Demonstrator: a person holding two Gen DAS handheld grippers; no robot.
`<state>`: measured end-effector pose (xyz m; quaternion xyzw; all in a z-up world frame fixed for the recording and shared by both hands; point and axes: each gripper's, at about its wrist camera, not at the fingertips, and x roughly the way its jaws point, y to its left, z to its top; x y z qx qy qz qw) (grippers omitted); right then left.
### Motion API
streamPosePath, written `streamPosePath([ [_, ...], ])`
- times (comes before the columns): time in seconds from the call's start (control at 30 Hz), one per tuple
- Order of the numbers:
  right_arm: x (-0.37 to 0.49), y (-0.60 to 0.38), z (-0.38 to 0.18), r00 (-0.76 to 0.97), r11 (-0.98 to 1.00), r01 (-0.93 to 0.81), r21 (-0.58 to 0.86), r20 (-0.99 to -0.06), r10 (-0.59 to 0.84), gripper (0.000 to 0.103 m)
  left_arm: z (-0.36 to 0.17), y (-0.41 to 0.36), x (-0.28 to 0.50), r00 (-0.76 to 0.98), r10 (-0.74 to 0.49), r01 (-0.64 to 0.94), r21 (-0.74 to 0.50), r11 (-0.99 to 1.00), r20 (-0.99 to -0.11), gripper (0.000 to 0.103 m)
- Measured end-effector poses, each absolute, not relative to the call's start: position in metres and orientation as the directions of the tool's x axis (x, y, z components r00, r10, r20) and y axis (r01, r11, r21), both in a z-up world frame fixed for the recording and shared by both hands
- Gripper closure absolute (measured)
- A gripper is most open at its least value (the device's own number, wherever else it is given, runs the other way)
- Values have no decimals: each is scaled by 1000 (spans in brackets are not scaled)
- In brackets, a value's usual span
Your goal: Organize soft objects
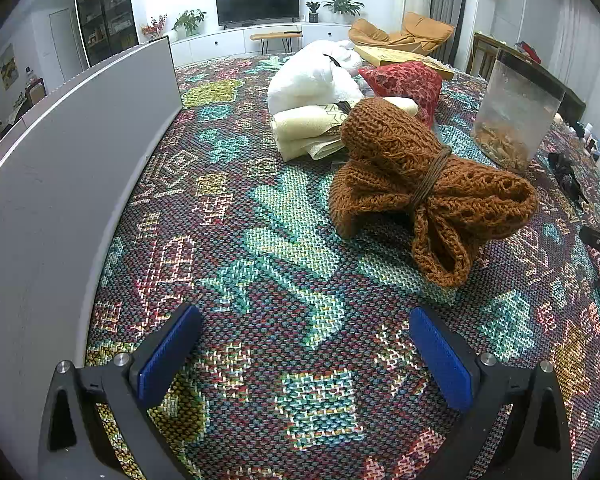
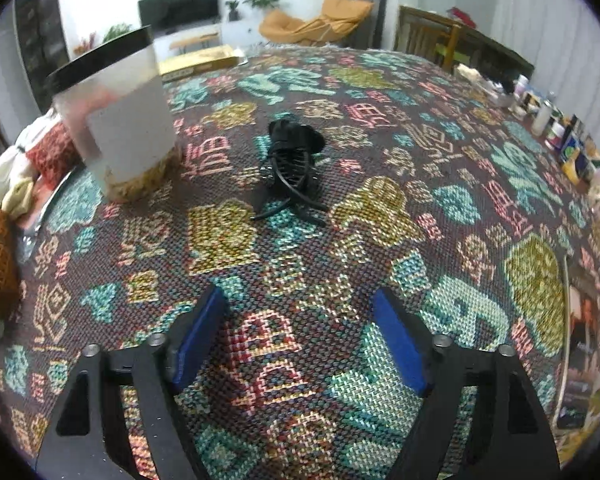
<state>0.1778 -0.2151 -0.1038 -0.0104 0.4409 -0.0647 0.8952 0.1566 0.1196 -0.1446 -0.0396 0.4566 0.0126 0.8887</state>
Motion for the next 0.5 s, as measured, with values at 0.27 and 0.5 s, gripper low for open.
streamPosePath([
  [0.27,177,-215,-104,603,989,112,-92,-785,-141,19,-144,119,157,583,-14,-59,-59,997,-813,0],
  [0.5,178,-215,-104,603,990,112,-90,-786,-140,18,-144,119,157,583,-14,-59,-59,997,-813,0],
])
